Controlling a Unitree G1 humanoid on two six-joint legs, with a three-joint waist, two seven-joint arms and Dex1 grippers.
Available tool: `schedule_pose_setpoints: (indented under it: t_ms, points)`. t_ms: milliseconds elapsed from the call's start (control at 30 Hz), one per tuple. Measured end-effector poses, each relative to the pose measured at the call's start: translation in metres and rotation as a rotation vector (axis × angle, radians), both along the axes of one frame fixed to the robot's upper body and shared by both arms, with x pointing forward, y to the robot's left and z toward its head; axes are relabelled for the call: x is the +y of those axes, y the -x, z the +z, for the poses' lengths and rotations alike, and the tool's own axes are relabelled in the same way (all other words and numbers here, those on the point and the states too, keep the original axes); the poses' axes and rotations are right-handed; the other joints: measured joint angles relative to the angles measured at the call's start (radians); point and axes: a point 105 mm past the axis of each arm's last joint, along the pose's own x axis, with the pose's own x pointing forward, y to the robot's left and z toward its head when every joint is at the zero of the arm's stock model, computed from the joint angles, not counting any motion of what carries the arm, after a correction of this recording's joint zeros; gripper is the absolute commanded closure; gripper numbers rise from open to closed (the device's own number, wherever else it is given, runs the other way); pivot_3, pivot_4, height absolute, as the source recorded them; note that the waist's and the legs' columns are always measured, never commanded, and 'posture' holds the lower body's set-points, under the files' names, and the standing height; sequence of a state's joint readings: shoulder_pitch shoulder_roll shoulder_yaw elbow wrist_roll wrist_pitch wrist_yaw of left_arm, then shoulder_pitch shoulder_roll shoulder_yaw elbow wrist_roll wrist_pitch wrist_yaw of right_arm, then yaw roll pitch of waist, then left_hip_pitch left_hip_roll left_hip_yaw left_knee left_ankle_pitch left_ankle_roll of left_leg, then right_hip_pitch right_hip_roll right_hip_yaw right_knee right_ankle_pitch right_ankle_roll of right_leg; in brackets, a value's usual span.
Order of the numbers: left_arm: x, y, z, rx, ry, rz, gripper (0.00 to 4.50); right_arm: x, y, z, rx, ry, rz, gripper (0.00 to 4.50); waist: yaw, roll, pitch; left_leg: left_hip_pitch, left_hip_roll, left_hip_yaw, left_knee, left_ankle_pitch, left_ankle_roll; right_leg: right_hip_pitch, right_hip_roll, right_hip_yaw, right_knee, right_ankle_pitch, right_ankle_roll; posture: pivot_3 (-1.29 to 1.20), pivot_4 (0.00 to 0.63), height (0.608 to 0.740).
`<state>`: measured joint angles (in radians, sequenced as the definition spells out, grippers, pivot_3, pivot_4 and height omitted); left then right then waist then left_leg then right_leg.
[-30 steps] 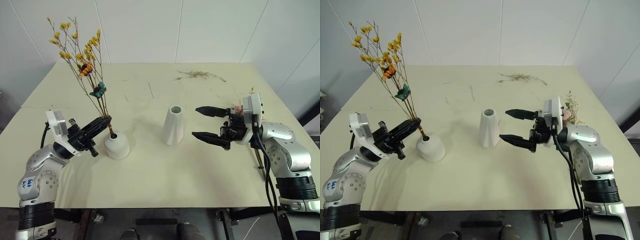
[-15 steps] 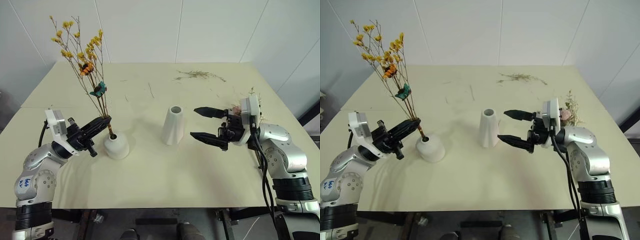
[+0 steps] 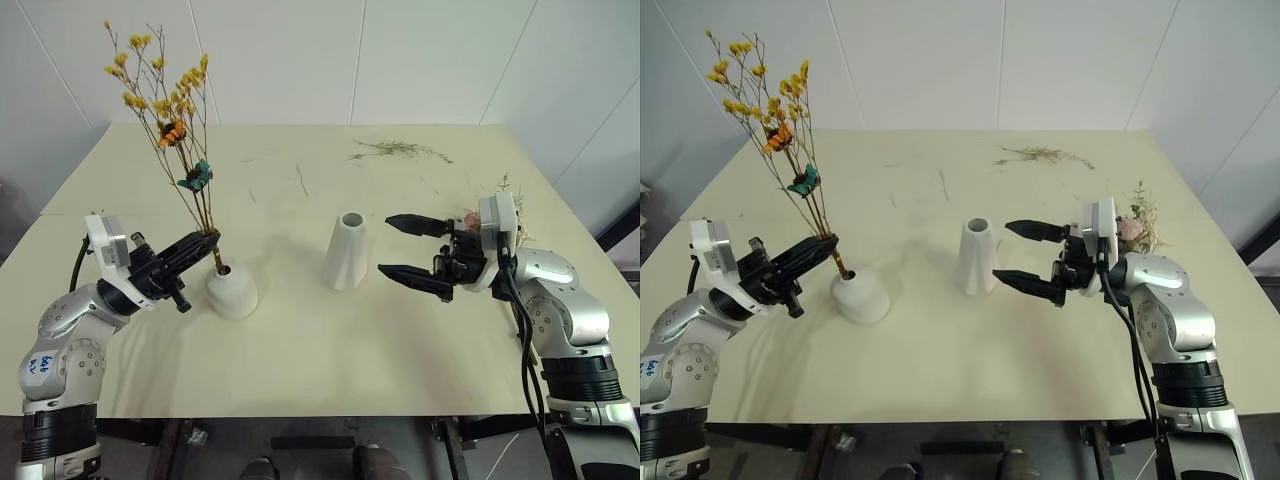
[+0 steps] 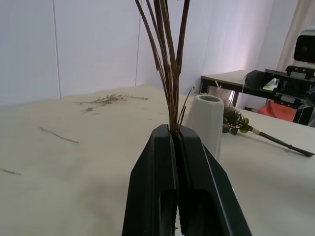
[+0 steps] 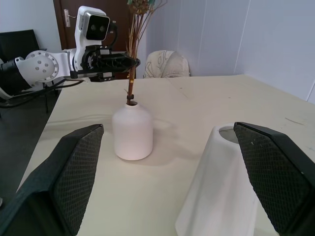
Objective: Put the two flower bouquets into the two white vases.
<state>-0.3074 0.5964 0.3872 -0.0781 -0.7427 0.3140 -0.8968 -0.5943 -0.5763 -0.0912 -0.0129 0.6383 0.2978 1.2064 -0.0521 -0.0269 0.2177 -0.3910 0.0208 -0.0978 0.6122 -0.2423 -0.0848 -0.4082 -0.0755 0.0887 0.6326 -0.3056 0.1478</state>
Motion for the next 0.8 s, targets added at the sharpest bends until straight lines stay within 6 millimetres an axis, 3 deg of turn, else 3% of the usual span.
schedule_pose_setpoints:
  t_ms: [767, 800]
  points:
    - [0.006, -0.009, -0.029, 0.044, 0.031, 0.056, 4.47, 0.002, 0.001, -0.002, 0.003, -0.022, -0.018, 0.00, 0.000, 0.000, 0.000, 0.000, 0.000, 0.000, 0.000, 0.000, 0.000, 0.000, 0.000, 0.000, -0.002, 0.001, 0.001, 0.00, 0.150, 0.740]
    - [0.006, -0.009, -0.030, 0.044, 0.023, 0.062, 4.26, 0.003, 0.001, -0.002, 0.001, -0.022, -0.017, 0.00, 0.000, 0.000, 0.000, 0.000, 0.000, 0.000, -0.001, 0.000, 0.000, 0.000, 0.000, 0.000, -0.002, 0.001, 0.001, 0.00, 0.150, 0.740]
